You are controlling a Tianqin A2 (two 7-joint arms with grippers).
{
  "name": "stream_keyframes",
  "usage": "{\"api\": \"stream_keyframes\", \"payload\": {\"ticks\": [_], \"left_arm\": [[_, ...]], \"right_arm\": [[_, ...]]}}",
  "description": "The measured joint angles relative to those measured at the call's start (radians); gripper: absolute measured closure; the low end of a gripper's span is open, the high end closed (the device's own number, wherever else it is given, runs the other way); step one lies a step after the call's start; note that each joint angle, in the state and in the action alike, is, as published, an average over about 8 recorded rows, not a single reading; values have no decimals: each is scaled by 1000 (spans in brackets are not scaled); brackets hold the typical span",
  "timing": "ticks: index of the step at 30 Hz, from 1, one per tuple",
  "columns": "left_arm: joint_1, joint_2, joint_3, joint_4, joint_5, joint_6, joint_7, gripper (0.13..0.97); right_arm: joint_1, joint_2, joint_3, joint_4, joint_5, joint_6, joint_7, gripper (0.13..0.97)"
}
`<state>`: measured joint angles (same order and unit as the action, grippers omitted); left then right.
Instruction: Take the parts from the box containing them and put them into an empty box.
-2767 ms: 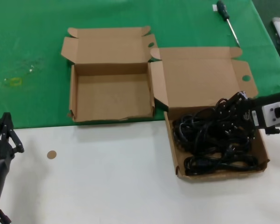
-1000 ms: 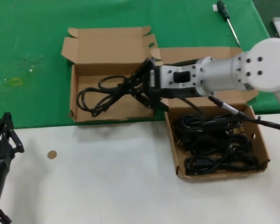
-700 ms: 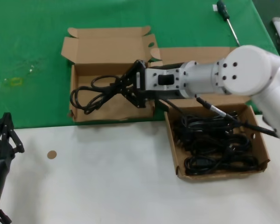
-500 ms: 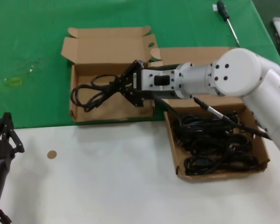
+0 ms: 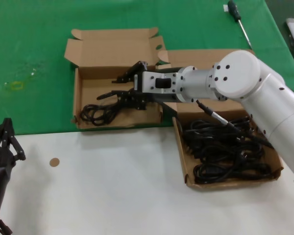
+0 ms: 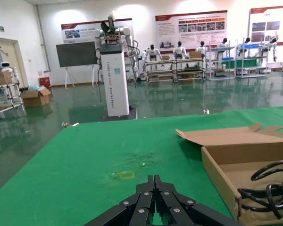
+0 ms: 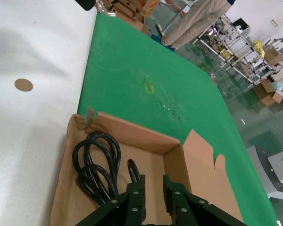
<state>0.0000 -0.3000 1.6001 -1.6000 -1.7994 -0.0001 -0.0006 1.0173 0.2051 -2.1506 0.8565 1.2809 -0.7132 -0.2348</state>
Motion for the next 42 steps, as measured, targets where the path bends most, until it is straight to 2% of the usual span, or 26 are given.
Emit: {"api": "stream_keyframes", "payload": {"ticks": [4, 12, 16, 24, 25, 33, 37, 42], "left_arm": [[0, 0, 0, 0, 0, 0, 0, 945], [0, 0, 0, 0, 0, 0, 0, 945], [0, 0, 0, 0, 0, 0, 0, 945], [0, 0, 0, 0, 0, 0, 0, 945], [0, 0, 0, 0, 0, 0, 0, 945], [0, 0, 0, 0, 0, 0, 0, 925], [0, 0, 0, 0, 0, 0, 0, 914], [0, 0, 0, 0, 0, 0, 0, 888]], "right_arm": [[-1, -7, -1, -5, 4, 4, -6, 879], [-14, 6, -5, 38, -3, 0, 19, 753], [-26, 24, -3, 79, -9, -5, 41, 753], [-43, 50, 3, 130, -12, -10, 64, 556], [-43, 51, 3, 131, -12, -11, 65, 556], [-55, 52, 9, 140, -6, -2, 67, 344], [-85, 53, 26, 158, 11, 20, 72, 344], [-139, 56, 57, 192, 40, 60, 82, 257]]}}
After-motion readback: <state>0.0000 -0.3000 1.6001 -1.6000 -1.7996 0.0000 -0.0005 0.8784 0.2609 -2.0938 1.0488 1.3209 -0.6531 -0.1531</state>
